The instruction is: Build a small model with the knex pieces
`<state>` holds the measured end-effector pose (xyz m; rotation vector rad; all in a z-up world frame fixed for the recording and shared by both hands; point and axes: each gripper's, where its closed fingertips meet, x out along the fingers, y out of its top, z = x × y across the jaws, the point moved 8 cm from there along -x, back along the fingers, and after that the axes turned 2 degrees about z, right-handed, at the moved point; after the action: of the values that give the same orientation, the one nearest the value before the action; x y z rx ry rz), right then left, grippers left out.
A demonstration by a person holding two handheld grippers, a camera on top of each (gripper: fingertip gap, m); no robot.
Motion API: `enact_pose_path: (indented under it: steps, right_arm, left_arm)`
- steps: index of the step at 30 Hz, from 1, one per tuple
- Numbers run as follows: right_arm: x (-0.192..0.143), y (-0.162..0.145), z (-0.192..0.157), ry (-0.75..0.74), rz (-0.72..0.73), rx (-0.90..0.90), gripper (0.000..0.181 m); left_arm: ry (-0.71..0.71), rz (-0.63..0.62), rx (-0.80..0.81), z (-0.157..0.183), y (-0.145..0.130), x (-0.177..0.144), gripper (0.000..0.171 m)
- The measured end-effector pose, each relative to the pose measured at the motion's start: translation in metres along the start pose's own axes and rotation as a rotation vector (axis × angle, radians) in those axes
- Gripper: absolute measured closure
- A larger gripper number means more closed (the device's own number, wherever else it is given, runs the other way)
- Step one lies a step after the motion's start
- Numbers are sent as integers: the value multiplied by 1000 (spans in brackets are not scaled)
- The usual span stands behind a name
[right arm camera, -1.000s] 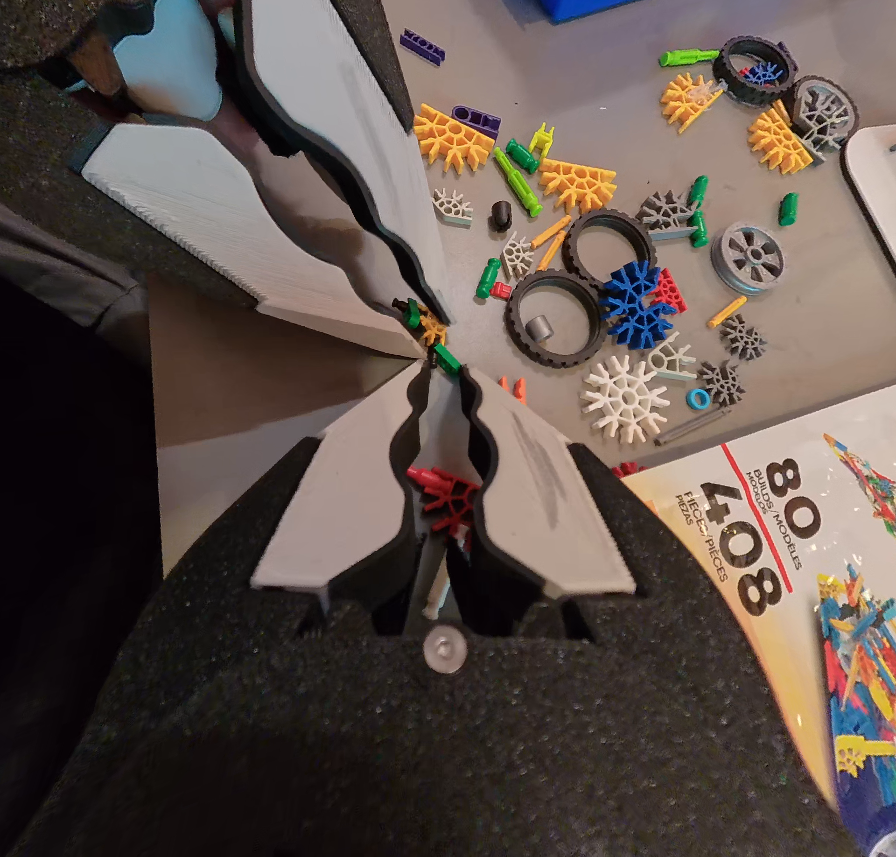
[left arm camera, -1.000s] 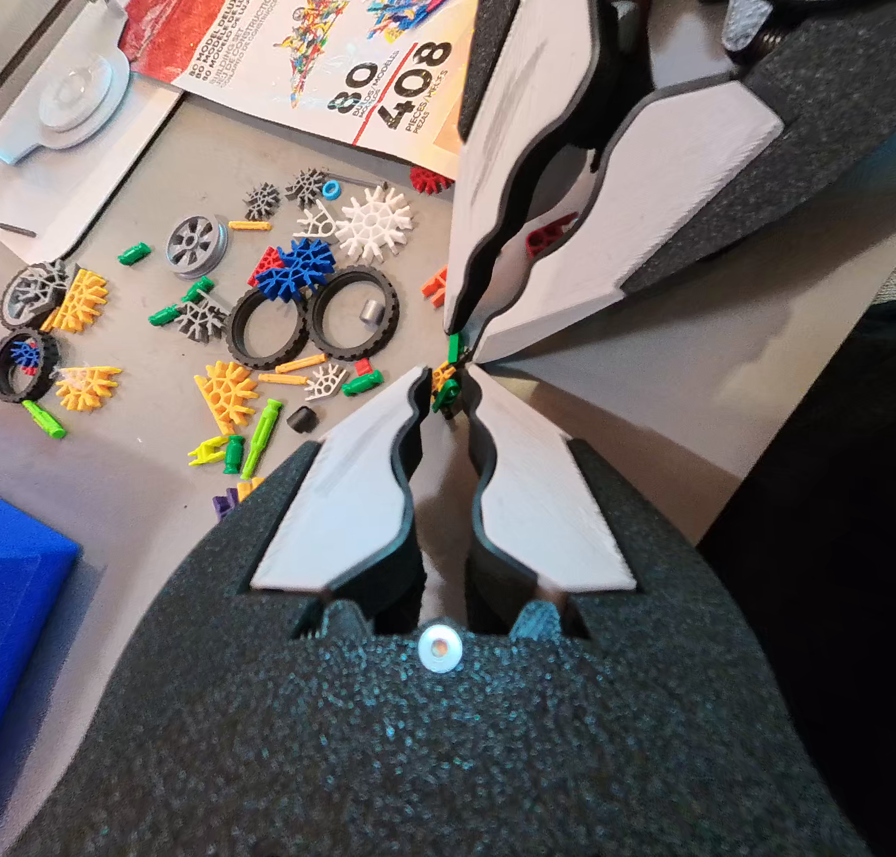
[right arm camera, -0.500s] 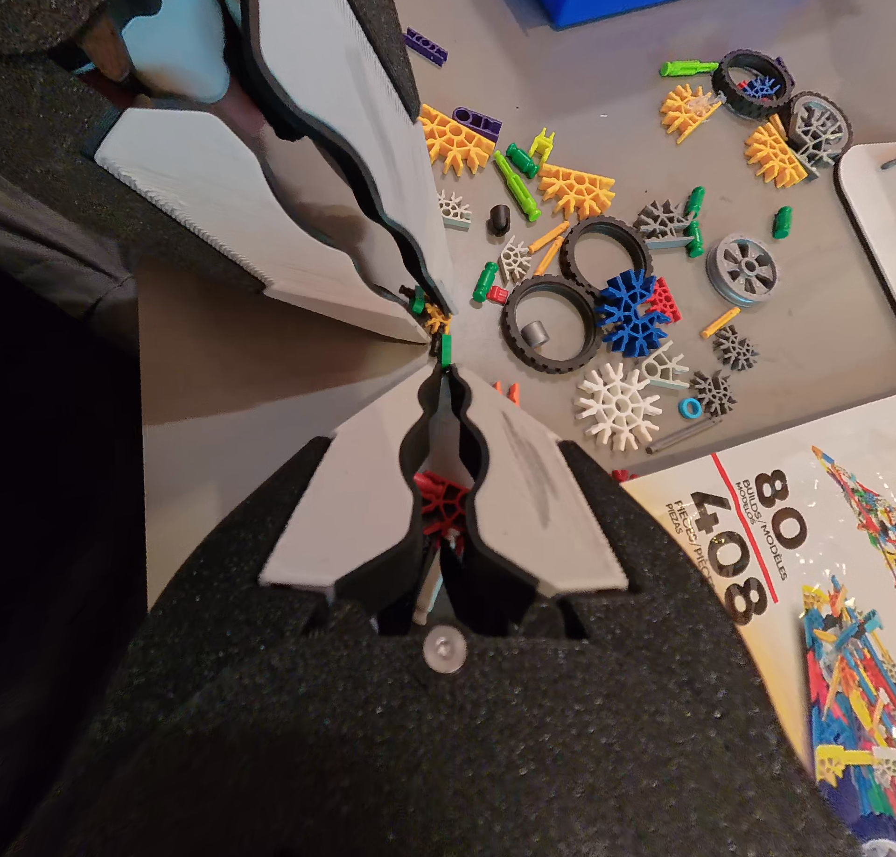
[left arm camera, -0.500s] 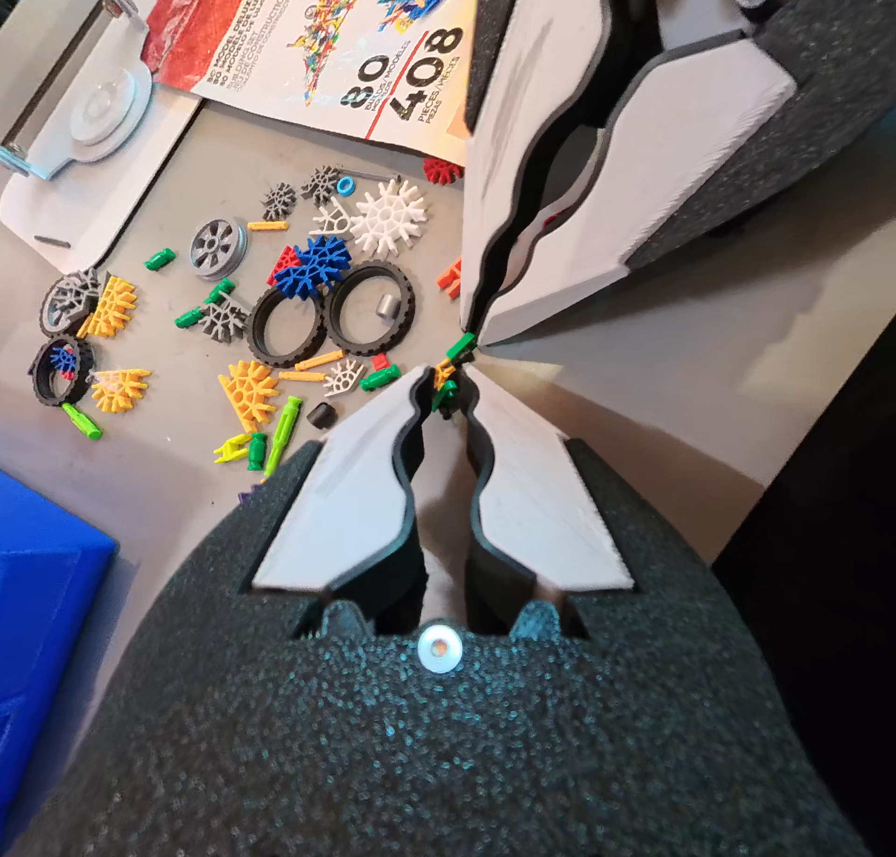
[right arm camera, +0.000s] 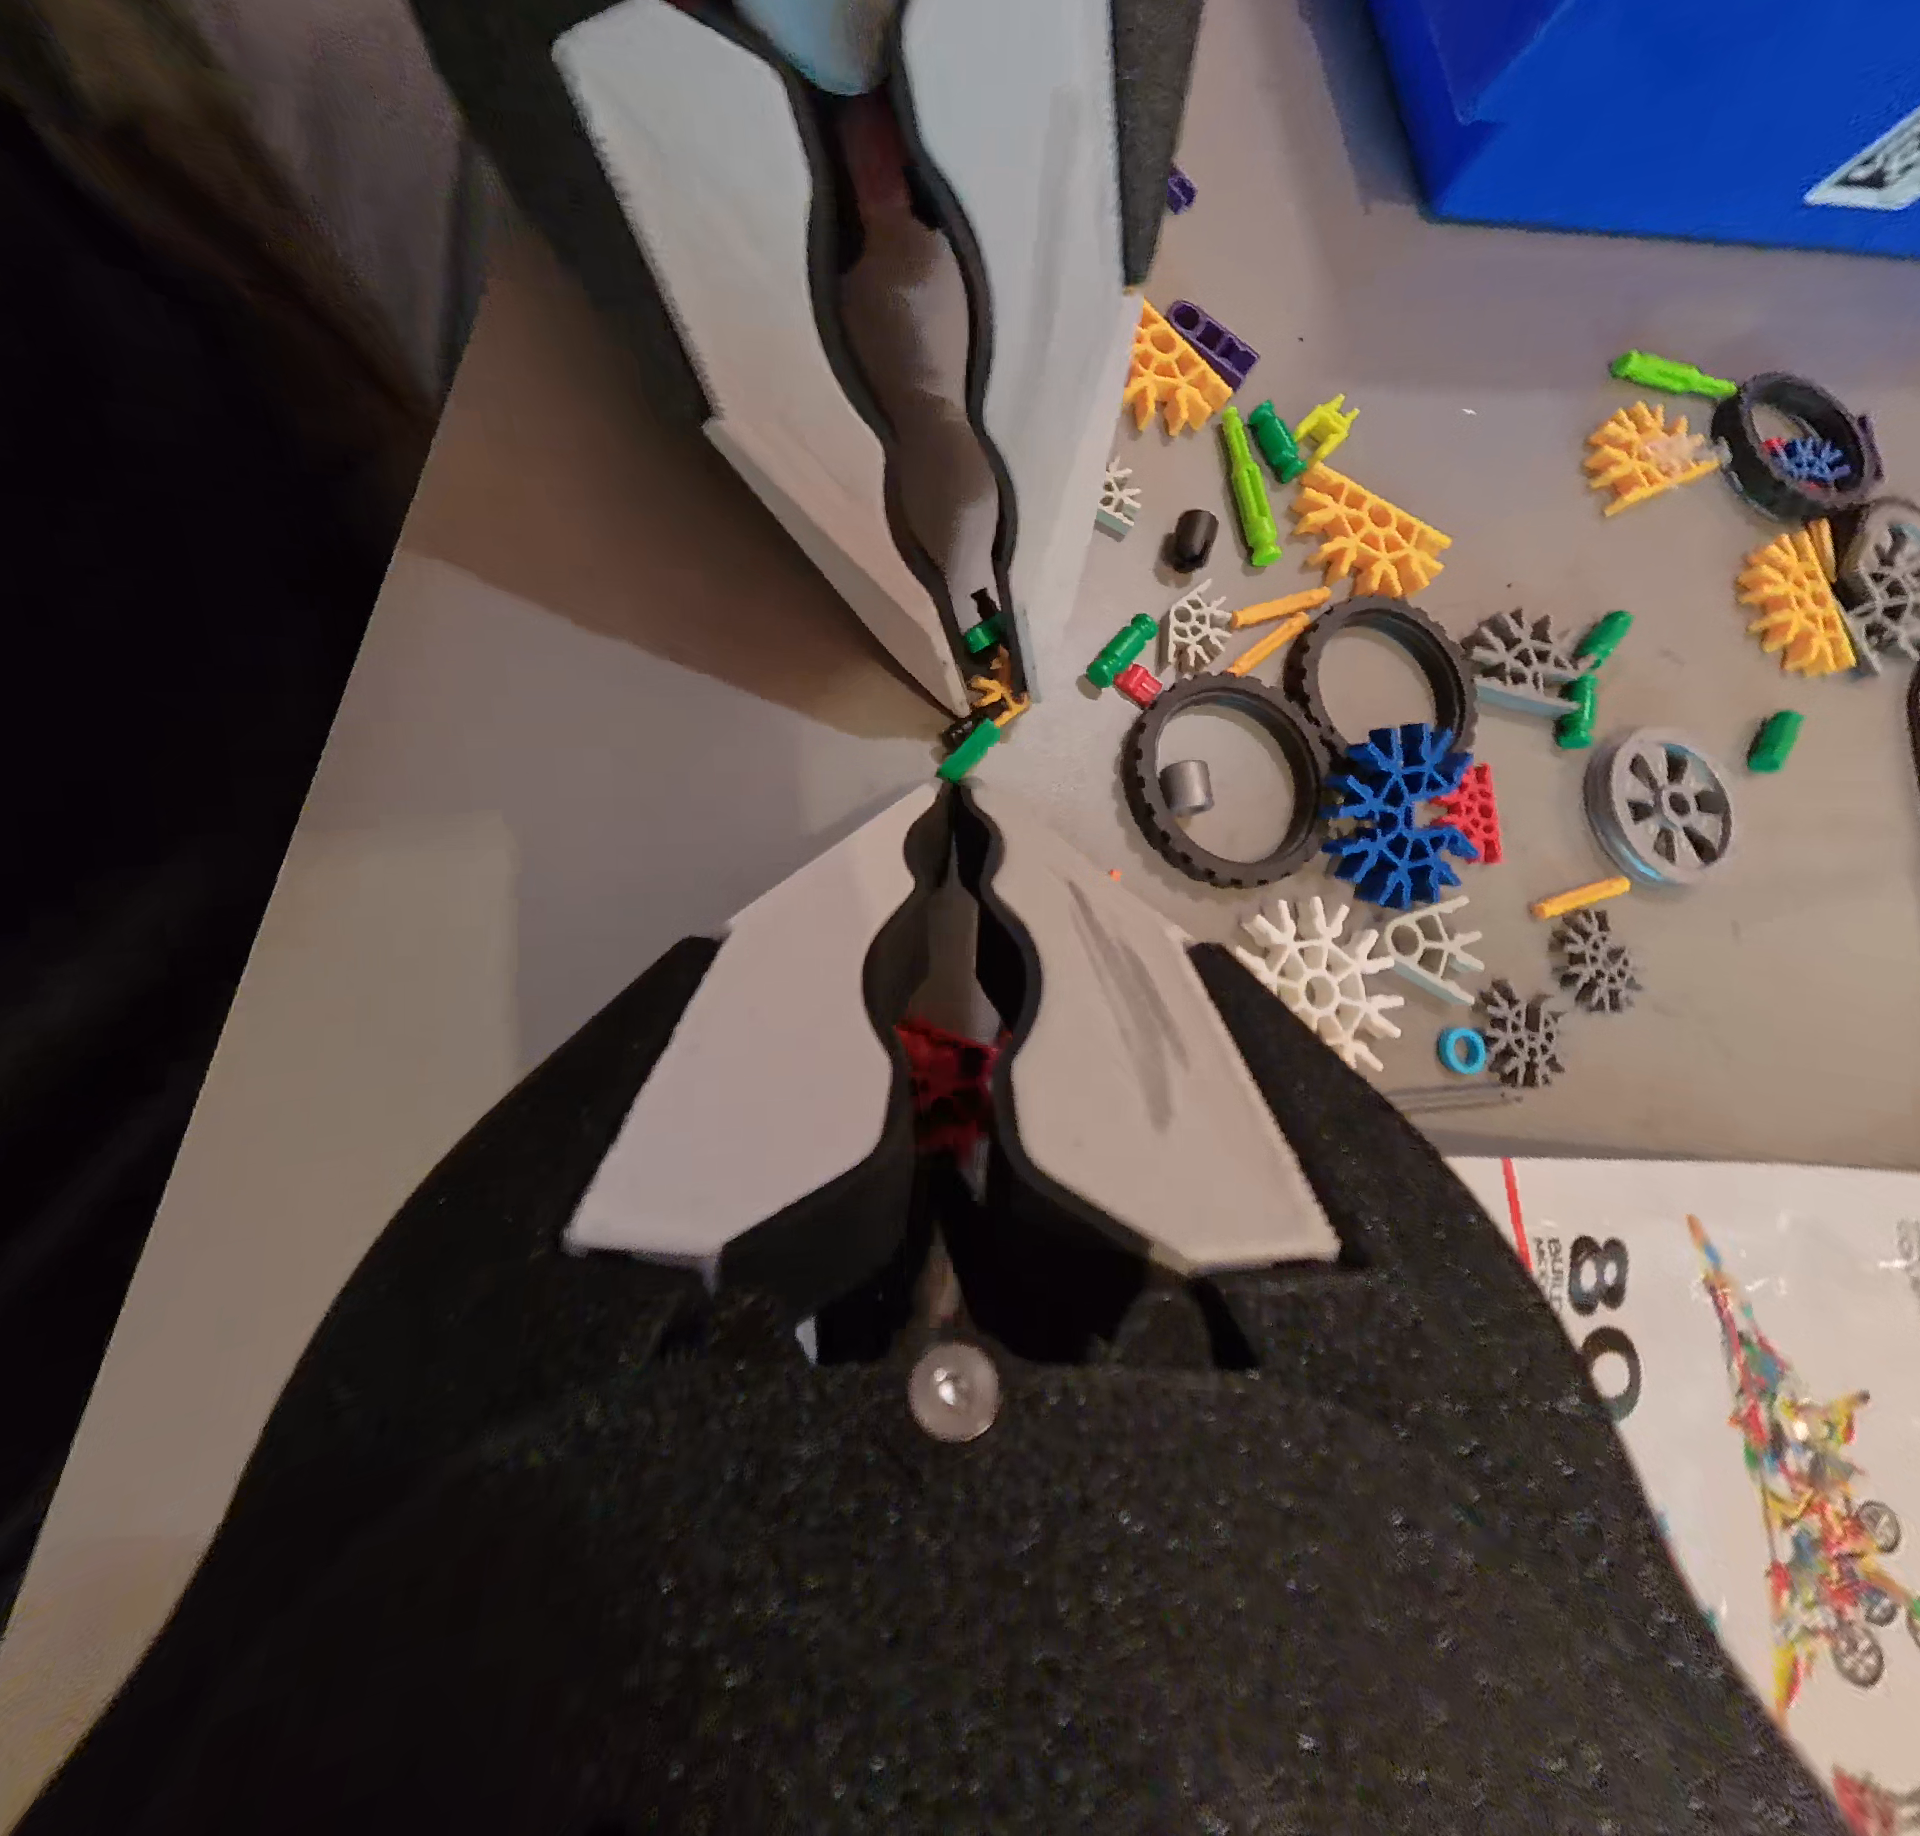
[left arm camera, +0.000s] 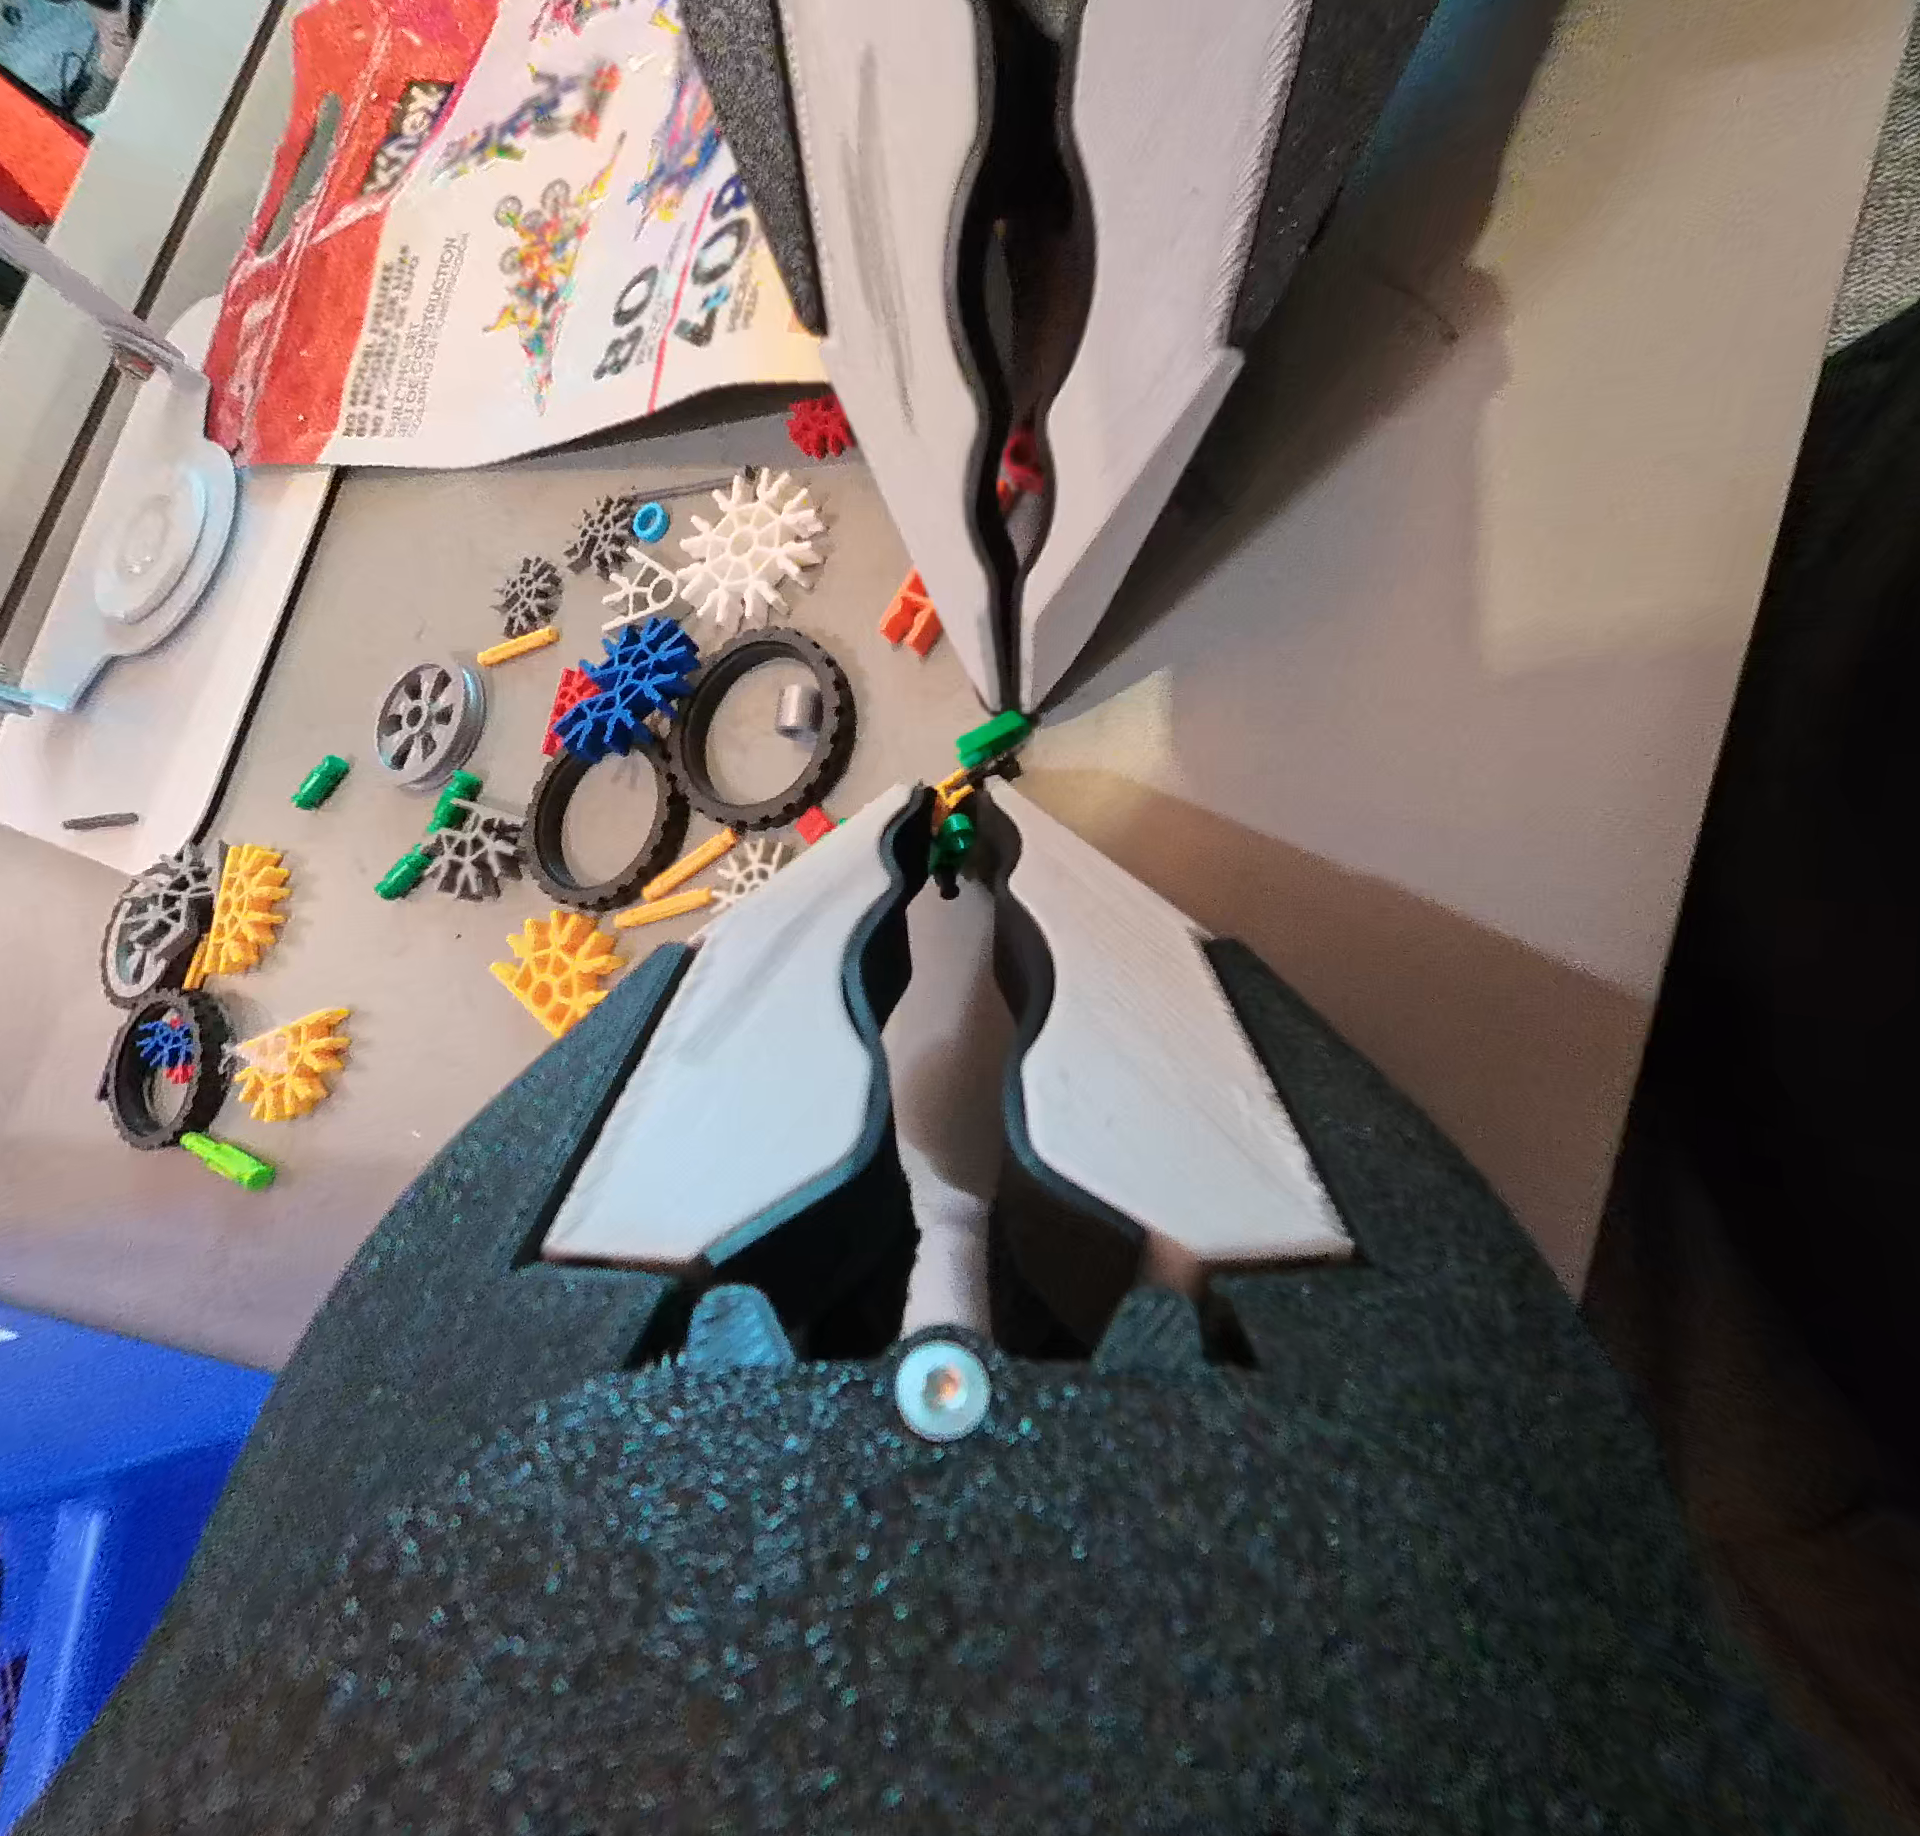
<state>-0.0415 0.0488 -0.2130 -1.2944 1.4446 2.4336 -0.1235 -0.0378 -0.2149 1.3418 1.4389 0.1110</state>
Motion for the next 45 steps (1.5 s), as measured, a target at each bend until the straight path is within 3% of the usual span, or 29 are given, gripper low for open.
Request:
enact_pose_path:
  steps: [9,20,22,27,32,40,45]
  right_arm:
    - [0,3,-1,21,-5,-1,181]
    - [-6,10,3,-56,-37,79,172]
    - [0,10,-1,-63,-69,81,171]
    - [3,11,-6,-92,-70,95,175]
    - [3,10,-10,-87,-76,100,181]
    - [-5,16,-12,-141,-34,132,168]
    - [-16,15,-6,-164,51,332,164]
  left_arm:
    - [-77,28,23,-3,0,0,165]
    - [66,-47,-36,2,-1,-4,162]
    - [99,-38,-52,3,0,-6,152]
    - [84,-22,-104,8,-2,-14,151]
    - [71,-39,-116,10,-6,-16,160]
    - [67,-36,-105,11,1,-9,166]
    - [142,29,-59,6,16,-7,167]
